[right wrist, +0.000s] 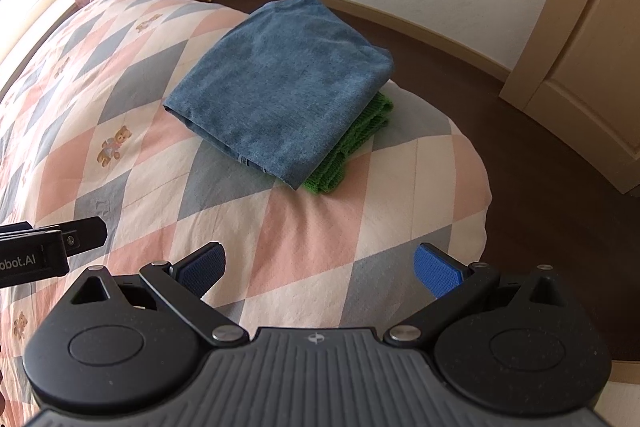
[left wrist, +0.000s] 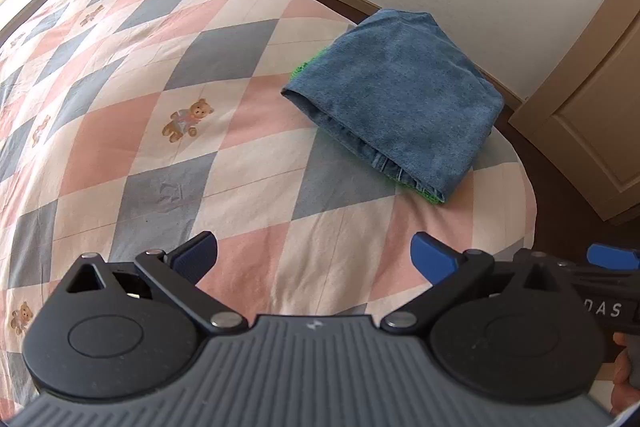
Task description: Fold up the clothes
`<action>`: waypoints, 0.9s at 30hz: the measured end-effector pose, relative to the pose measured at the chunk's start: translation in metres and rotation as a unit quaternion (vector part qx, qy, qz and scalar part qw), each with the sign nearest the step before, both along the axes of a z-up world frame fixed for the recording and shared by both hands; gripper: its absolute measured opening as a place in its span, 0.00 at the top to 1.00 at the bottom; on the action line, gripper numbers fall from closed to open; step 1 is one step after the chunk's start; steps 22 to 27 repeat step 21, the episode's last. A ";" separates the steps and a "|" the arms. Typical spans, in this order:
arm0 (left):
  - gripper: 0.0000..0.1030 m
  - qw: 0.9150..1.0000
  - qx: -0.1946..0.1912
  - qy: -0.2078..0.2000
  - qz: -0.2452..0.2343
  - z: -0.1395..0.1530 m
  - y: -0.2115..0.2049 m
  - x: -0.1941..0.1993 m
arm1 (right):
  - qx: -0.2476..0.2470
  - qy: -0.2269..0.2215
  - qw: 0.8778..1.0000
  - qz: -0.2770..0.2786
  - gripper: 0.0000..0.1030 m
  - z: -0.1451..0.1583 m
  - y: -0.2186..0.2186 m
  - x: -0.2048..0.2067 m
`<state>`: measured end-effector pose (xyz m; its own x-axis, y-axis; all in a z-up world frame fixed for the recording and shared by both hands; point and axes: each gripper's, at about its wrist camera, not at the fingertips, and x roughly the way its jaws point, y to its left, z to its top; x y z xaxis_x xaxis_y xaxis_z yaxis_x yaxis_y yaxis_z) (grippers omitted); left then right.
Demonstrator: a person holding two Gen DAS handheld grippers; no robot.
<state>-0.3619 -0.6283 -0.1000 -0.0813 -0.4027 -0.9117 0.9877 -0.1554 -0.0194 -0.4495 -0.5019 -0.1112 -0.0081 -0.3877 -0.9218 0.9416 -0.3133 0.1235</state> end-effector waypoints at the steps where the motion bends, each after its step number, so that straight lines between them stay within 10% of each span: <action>1: 0.01 1.000 0.000 -0.003 -0.001 0.000 -0.001 -0.002 | 0.001 0.000 1.000 0.000 0.00 -0.001 -0.001 -0.002; 27: 0.01 1.000 -0.023 -0.013 -0.009 0.004 -0.001 -0.045 | 0.003 -0.005 1.000 0.010 0.00 -0.007 -0.007 -0.041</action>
